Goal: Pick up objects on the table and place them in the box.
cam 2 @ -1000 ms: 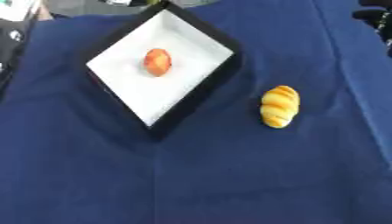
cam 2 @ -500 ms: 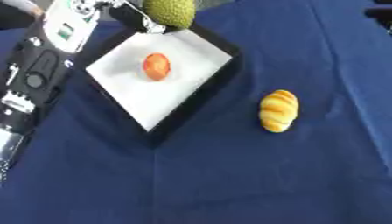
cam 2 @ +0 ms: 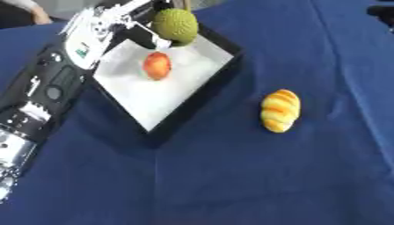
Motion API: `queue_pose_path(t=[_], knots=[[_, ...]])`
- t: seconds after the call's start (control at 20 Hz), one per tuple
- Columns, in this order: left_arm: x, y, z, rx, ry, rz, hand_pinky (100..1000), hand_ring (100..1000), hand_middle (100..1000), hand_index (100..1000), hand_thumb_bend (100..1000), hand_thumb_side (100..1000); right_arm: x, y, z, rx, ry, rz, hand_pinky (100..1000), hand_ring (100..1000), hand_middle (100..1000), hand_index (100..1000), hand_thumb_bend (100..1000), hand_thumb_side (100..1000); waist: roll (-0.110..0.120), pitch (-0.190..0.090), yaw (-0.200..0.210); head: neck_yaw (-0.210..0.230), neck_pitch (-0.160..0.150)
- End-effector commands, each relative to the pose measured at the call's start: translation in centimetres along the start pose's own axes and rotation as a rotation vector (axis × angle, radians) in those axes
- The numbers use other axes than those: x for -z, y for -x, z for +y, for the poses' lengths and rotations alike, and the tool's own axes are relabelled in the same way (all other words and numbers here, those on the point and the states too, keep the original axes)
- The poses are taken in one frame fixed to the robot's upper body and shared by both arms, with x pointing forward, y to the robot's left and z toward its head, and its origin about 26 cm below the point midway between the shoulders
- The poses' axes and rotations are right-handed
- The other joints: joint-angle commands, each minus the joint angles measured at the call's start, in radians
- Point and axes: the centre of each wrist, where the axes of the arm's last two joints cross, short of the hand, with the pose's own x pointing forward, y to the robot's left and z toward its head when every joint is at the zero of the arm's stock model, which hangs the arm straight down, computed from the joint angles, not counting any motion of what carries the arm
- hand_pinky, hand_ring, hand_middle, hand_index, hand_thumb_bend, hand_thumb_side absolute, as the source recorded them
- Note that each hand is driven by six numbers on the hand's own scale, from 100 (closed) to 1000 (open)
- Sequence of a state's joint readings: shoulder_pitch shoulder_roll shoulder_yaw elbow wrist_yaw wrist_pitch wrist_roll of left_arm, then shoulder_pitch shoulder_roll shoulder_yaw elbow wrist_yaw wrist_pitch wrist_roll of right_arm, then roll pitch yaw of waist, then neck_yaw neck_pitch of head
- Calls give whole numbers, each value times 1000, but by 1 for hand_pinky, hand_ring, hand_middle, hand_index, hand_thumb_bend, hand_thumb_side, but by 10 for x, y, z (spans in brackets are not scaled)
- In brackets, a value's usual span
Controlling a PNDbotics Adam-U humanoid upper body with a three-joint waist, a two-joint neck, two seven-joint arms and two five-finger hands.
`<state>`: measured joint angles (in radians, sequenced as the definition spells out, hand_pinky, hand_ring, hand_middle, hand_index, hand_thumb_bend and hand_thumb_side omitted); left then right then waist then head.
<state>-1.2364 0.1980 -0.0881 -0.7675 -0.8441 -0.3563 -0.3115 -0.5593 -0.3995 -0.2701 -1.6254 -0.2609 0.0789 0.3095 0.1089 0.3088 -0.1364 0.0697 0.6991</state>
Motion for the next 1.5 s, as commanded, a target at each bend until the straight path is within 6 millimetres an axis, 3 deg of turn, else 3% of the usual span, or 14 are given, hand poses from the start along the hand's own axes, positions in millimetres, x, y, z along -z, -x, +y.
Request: queue_pose_path(t=[0.05,0.1,0.3,0.5,0.65,0.7,0.75,1.1,1.5], knots=[[0,1,10,53,-6,6,865,830,805,848,272,289,4,-13,-2,-17,-7,-35,1000,786,759,867,100,598,-2,-8,0,-2,-6],[0,1,9,64,-2,8,891,872,856,897,265,396,4,-13,-2,-17,-6,-35,1000,785,759,867,100,598,-3,-8,1,-3,-5],[-2,4,5,110,5,17,916,899,888,930,306,543,3,-12,-3,-19,-4,-32,1000,785,758,866,100,598,-3,-9,5,-5,0],[-5,8,4,126,-19,23,913,897,885,932,296,614,2,-12,-4,-19,0,-28,1000,785,758,866,100,596,-3,-15,12,-9,4],[-12,11,15,109,-91,-1,862,857,837,891,149,605,0,-11,-5,-20,4,-23,1000,785,758,866,100,594,-2,-21,21,-16,6],[-15,11,20,104,-124,-14,862,857,837,891,149,605,0,-11,-5,-21,6,-22,1000,785,758,866,100,594,-2,-23,24,-19,8],[-17,10,26,101,-161,-31,827,830,807,865,100,548,-1,-11,-6,-23,8,-20,1000,785,758,866,100,593,-2,-25,29,-24,10],[-58,21,65,152,-411,-140,730,762,755,833,100,410,-8,-9,-13,-41,28,-4,1000,785,759,865,100,588,-5,-42,69,-49,19],[-126,44,54,115,-628,-109,676,728,723,806,100,589,-13,-9,-22,-73,57,-14,1000,787,761,865,100,574,-27,-42,123,-88,13]])
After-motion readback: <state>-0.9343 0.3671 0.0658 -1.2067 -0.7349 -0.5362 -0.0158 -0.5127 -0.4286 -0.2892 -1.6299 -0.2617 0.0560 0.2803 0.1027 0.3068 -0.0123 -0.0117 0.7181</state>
